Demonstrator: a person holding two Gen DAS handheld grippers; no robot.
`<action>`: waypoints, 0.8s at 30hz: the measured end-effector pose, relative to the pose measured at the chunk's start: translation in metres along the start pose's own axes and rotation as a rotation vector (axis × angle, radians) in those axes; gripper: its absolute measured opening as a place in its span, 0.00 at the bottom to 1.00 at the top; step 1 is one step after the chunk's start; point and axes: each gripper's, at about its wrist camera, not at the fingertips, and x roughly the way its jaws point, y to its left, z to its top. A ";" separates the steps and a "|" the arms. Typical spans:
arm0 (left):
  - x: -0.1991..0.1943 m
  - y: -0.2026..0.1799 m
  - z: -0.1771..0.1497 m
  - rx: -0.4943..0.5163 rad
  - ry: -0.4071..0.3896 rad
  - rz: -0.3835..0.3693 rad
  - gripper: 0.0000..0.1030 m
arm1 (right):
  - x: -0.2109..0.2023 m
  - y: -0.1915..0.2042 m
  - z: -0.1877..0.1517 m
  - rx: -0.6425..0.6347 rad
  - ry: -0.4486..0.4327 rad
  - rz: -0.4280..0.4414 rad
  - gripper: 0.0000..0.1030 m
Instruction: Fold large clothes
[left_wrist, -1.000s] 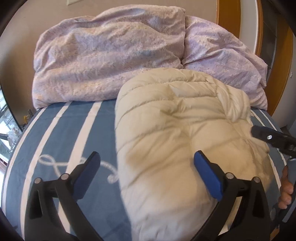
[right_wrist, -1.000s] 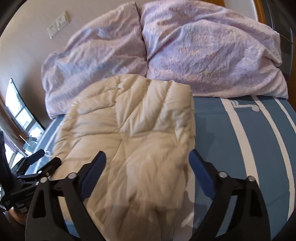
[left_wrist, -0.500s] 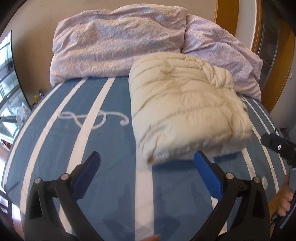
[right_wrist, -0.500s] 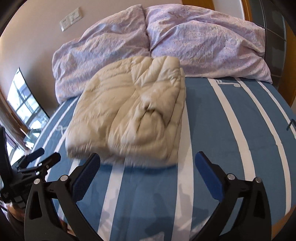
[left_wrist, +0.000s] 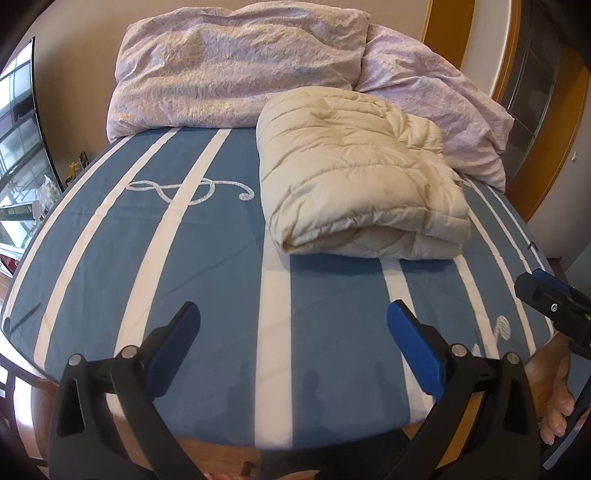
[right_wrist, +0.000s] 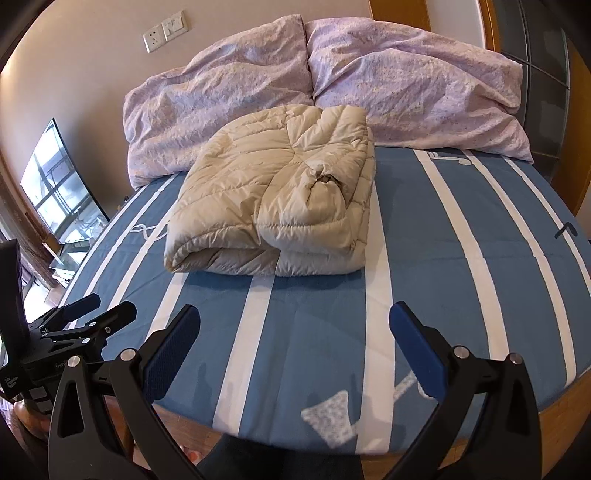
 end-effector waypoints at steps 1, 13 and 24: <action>-0.003 -0.001 -0.002 0.000 0.001 -0.004 0.98 | -0.003 0.000 -0.002 0.001 0.002 0.005 0.99; -0.022 -0.012 -0.010 0.001 0.005 -0.058 0.98 | -0.019 0.005 -0.012 0.012 0.012 0.047 0.99; -0.023 -0.012 -0.006 -0.018 0.010 -0.111 0.98 | -0.021 0.005 -0.010 0.040 0.018 0.075 0.99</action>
